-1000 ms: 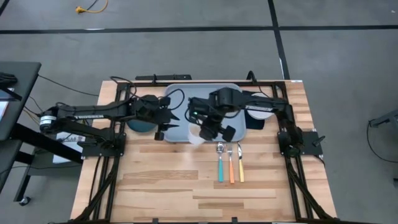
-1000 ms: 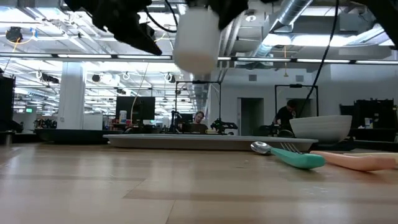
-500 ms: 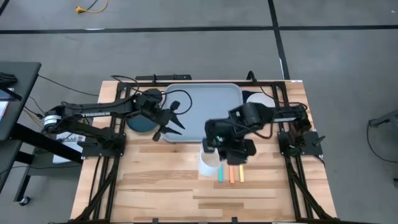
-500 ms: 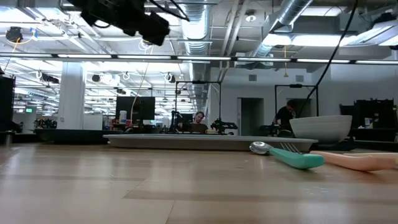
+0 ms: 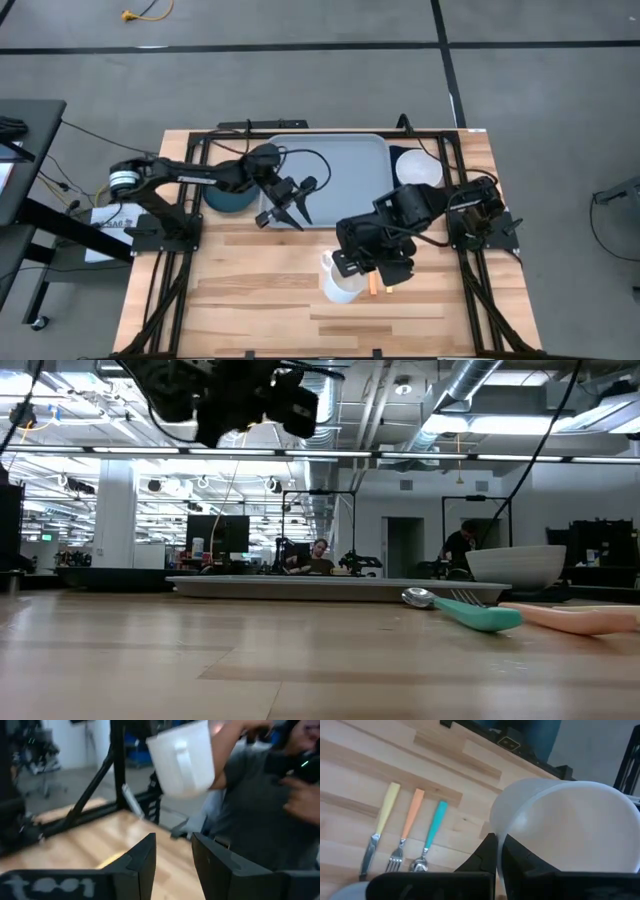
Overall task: Set up tray
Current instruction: Put the white mug on the gray tray
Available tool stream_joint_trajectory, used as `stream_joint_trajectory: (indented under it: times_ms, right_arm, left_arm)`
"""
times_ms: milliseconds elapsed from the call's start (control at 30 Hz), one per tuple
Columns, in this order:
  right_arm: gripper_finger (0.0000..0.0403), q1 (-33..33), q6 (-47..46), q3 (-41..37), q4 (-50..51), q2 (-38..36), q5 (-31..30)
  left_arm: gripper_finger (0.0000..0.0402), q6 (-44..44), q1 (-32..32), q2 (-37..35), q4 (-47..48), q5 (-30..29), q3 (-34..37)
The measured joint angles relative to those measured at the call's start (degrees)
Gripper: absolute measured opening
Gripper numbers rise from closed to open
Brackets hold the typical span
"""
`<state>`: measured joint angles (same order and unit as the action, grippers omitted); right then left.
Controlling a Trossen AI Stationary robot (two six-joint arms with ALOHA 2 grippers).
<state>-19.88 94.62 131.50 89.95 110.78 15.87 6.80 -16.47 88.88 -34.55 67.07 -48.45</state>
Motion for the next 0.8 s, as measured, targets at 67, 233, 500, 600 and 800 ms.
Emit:
stream_joint_trajectory:
  times_ms: [67, 233, 500, 600, 800]
  right_arm:
    - [0.0, 0.4, 0.1, 0.0, -0.2, 0.0, 0.4]
    - [0.0, 1.2, 0.2, 0.0, -0.9, 0.0, 0.6]
    - [0.0, 1.3, 0.3, 0.0, -0.4, 0.1, 0.6]
    - [0.0, 1.4, 0.4, 0.0, -0.4, 0.1, 0.6]
    - [0.0, 2.1, 0.4, 0.0, -1.5, 0.1, 0.5]
  left_arm:
    - [0.0114, -5.8, 0.6, 1.8, -8.7, 0.6, 0.0]
    - [0.0114, -13.8, 2.1, 4.1, -16.9, -0.9, -1.8]
    - [0.0114, -15.3, 4.5, 4.1, -14.8, -2.1, -2.5]
    - [0.0114, -16.1, 5.1, 4.1, -14.7, -2.5, -2.5]
    - [0.0114, -17.1, 6.8, 4.1, -15.0, -6.9, -2.5]
